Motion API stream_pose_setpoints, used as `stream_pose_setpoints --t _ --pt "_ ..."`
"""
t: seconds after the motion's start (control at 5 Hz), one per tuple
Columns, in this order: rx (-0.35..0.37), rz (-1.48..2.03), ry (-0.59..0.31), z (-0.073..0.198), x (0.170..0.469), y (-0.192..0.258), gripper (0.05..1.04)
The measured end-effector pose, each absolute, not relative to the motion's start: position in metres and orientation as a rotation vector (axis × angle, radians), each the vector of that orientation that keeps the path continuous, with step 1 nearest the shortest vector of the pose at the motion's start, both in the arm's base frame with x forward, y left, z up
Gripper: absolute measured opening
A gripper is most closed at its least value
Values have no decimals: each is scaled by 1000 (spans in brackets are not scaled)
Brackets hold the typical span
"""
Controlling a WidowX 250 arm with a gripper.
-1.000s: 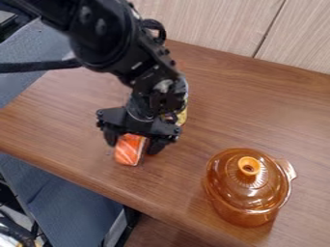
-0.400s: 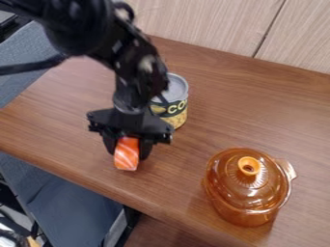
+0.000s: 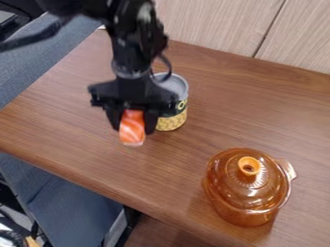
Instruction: Move sushi from bottom middle of the table to the top left of the table
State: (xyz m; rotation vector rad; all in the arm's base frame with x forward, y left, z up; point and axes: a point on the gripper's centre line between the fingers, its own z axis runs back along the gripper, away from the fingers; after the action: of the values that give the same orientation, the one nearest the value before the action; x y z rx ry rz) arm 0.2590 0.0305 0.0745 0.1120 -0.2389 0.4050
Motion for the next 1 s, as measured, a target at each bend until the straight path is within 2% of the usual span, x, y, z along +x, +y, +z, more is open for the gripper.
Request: stream_pose_setpoints --t 0.2,0.4,0.6,0.8,1.0 --pt "70 477 -282 107 278 40 590" --pt "68 599 -311 135 309 60 590" --pt "81 726 -312 142 346 76 590" --pt "109 813 -313 131 376 91 590" --pt "142 896 -300 109 398 108 590"
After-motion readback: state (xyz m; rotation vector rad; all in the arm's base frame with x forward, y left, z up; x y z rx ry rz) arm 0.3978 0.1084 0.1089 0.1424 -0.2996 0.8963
